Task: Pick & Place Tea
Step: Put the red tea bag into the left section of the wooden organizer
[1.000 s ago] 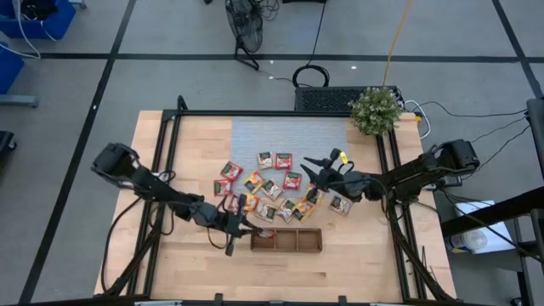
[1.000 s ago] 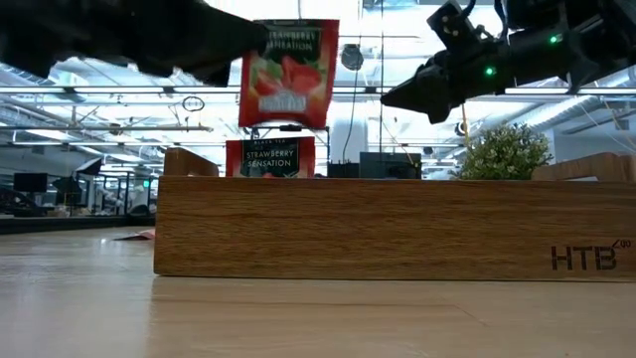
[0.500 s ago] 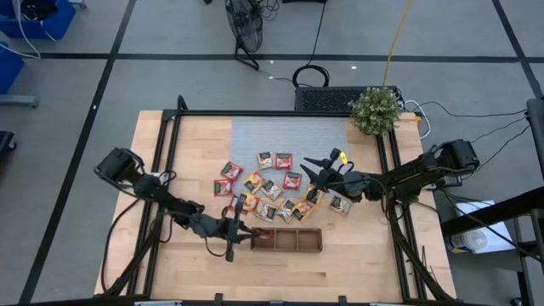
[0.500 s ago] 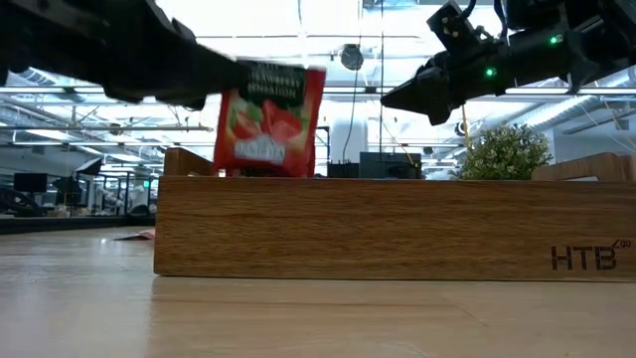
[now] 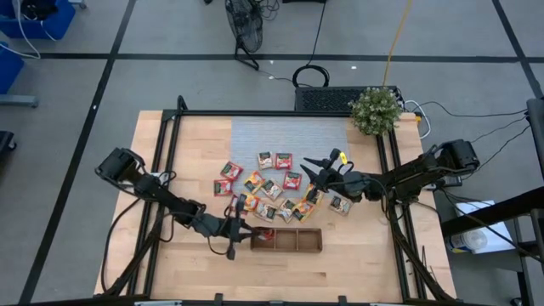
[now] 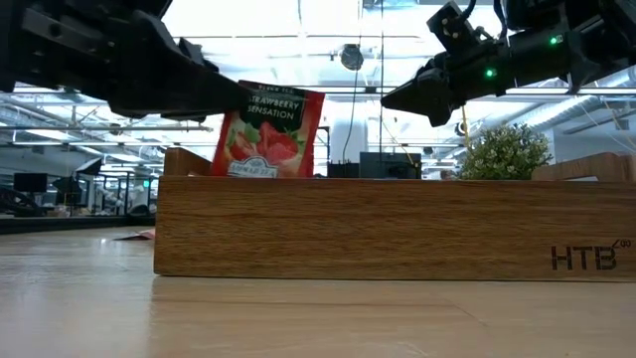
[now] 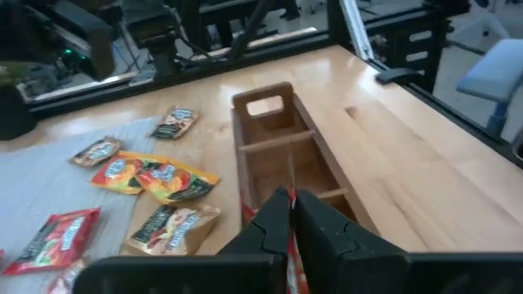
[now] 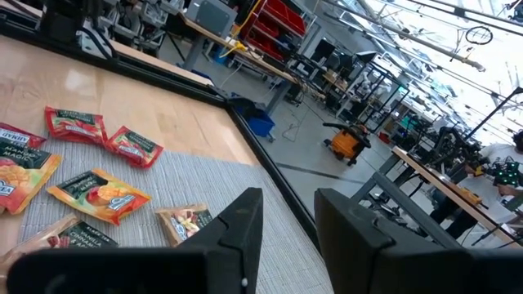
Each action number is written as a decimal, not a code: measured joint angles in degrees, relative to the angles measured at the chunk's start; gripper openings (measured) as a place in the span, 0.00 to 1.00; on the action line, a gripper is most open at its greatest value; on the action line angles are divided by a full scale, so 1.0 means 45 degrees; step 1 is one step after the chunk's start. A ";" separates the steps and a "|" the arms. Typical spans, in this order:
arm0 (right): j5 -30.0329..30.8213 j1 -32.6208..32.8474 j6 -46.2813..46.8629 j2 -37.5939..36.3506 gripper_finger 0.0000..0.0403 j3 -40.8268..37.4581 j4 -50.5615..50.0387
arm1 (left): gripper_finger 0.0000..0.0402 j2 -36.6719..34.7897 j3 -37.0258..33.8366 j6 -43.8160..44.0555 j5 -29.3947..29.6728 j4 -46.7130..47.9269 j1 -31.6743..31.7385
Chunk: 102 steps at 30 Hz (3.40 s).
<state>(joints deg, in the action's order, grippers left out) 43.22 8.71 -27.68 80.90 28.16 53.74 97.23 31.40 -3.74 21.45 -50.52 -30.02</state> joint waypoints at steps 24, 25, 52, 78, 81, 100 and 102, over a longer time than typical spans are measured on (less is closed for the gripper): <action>-0.1924 0.0195 0.2388 0.0005 0.25 0.0144 -0.0750 | 0.31 -0.1118 0.0000 -0.0762 0.0692 0.0004 -0.0001; -0.2642 0.0294 0.2793 0.0005 0.25 0.0343 -0.1288 | 0.31 -0.1376 0.0003 -0.0920 0.0696 0.0234 -0.0001; -0.8621 0.2433 0.9617 0.1540 0.25 0.4736 -0.9029 | 0.31 -0.3390 0.0612 -0.0185 -0.0736 0.3783 0.0774; -0.6289 0.3615 1.2300 0.5722 0.25 0.6810 -0.7944 | 0.31 -0.3395 0.0597 0.0522 -0.0734 0.3954 0.0813; -0.6288 0.3667 1.2390 0.5722 0.25 0.6810 -0.7789 | 0.31 -0.3395 0.0597 0.0194 -0.0739 0.3944 0.0833; -0.6359 0.3677 1.2915 0.6160 0.25 0.6799 -0.6815 | 0.31 -0.3395 0.0597 -0.0023 -0.0734 0.3953 0.0829; -0.6392 0.3673 1.2915 0.6308 0.25 0.6785 -0.6685 | 0.31 -0.3400 0.0597 -0.0026 -0.0734 0.3953 0.0830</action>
<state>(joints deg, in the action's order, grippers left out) 14.46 25.24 30.44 109.29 58.70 23.65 81.93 34.08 -3.86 18.15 -32.73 -26.28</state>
